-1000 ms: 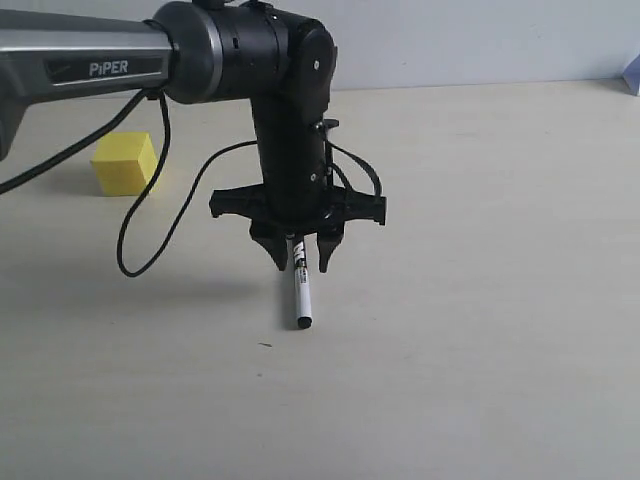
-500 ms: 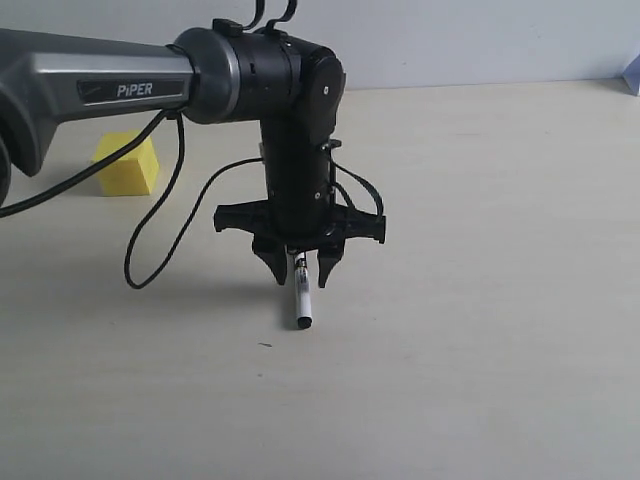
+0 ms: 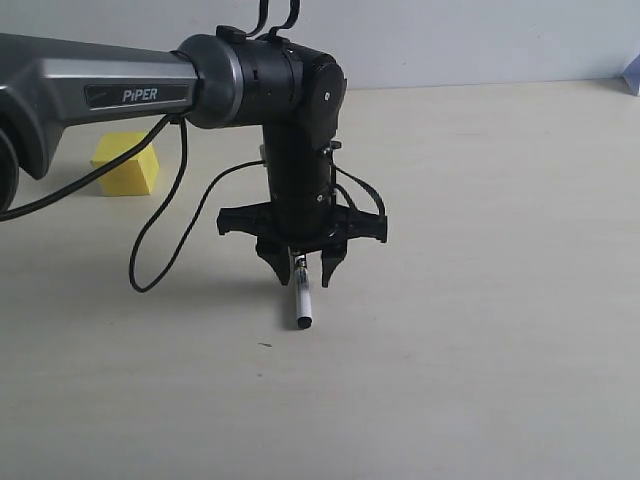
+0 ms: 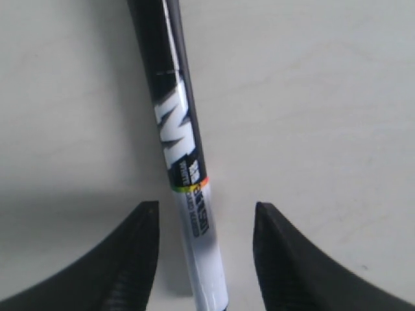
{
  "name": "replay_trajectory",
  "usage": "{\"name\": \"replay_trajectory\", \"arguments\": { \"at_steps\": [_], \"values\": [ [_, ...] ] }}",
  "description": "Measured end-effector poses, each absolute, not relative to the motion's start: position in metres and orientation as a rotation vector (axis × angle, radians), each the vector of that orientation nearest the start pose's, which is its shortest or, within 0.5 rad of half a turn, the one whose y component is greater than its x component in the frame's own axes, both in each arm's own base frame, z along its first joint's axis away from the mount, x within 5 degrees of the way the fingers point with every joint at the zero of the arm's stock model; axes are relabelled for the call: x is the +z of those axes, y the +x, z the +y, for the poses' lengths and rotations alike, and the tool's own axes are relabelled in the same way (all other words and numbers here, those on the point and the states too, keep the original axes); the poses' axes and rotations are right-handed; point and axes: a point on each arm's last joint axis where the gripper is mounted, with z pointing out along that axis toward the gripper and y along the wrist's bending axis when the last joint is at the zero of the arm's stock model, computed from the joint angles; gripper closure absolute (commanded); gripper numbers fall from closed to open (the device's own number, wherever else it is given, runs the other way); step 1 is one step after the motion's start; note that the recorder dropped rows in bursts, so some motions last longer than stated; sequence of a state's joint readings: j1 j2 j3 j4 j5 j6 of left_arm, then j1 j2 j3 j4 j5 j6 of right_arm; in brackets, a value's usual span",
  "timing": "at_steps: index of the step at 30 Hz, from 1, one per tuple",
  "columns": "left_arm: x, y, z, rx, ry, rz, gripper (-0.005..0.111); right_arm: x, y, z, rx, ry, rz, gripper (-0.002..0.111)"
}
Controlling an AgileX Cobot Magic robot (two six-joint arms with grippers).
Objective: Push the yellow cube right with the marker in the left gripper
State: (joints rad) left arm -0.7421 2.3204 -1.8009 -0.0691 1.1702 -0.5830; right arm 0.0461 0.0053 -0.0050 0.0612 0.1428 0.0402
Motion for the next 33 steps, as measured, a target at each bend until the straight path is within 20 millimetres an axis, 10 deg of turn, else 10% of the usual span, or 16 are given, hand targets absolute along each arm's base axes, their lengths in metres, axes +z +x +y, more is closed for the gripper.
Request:
{"name": "replay_trajectory", "arguments": {
  "at_steps": [33],
  "values": [
    [0.1275, 0.3326, -0.3136, -0.074, 0.190, 3.178, 0.061, 0.2016, 0.0565, 0.0034, 0.120, 0.038, 1.627, 0.108]
  ]
}}
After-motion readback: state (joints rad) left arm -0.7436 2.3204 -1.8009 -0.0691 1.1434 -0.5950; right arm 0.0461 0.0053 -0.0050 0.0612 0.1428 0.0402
